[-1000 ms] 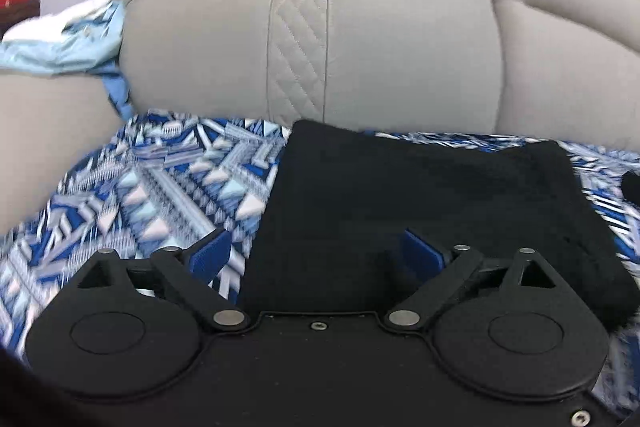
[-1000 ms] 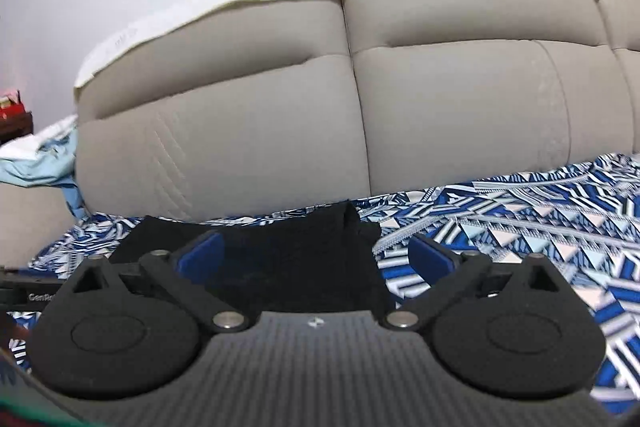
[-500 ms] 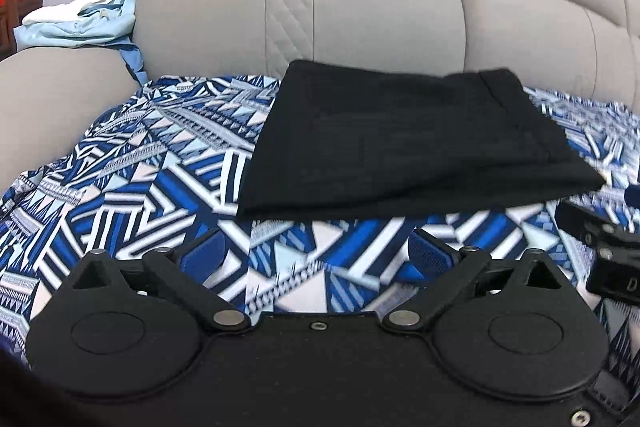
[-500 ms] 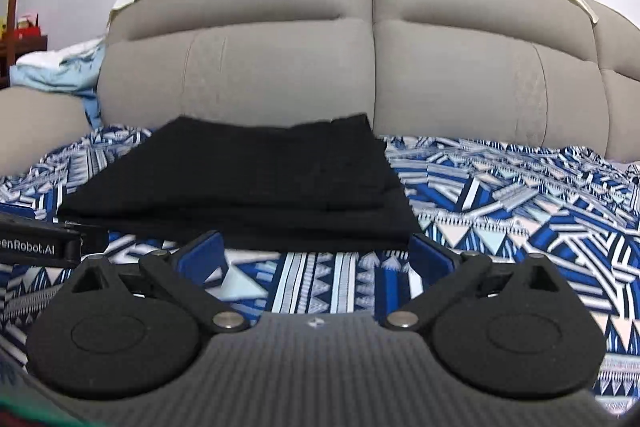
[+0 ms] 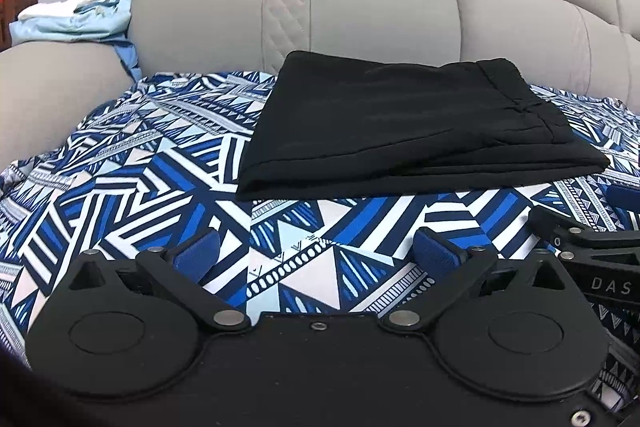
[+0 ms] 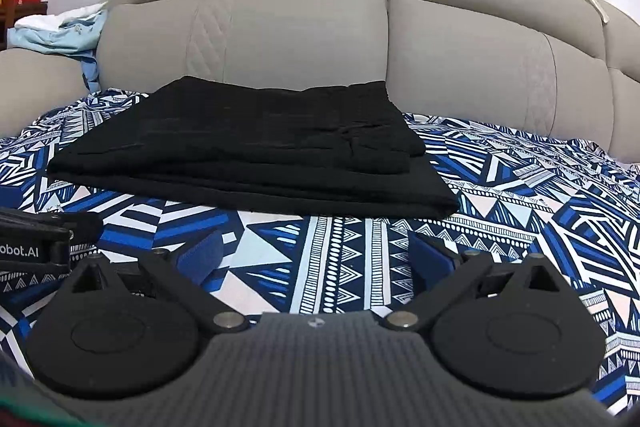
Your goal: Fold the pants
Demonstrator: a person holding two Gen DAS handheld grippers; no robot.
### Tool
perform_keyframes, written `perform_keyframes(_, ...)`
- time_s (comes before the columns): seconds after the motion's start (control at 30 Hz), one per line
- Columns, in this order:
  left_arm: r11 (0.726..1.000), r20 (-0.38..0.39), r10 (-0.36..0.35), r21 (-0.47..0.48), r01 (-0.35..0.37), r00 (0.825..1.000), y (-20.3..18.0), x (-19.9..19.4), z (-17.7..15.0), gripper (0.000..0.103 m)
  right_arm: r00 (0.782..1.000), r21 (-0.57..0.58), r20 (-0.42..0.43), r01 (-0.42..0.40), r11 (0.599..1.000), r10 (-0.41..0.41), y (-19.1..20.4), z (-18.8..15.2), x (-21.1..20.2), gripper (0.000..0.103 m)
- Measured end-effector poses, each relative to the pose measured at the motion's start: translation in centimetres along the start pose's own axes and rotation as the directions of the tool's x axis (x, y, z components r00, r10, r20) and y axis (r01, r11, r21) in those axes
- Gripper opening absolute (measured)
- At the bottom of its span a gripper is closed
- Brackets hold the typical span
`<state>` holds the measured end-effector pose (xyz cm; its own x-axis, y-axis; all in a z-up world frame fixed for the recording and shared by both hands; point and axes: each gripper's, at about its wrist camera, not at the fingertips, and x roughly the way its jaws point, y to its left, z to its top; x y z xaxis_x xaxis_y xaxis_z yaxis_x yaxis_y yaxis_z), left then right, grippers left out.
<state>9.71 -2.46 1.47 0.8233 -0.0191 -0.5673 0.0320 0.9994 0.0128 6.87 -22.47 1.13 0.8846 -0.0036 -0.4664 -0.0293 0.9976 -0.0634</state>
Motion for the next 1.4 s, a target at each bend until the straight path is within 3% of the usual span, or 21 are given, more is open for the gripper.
perform_keyframes(0.23, 0.999, 0.025, -0.032, 0.013, 0.032, 0.999, 0.03, 0.70, 0.23, 0.103, 1.000, 0.007, 0.006, -0.007, 1.000, 0.007, -0.20, -0.28, 0.02, 0.103)
perform_keyframes(1.4, 1.000, 0.050, -0.014, 0.006, 0.014, 0.999, -0.18, 0.78, -0.12, 0.103, 1.000, 0.008, 0.024, -0.007, 1.000, 0.007, -0.14, -0.59, -0.14, 0.103)
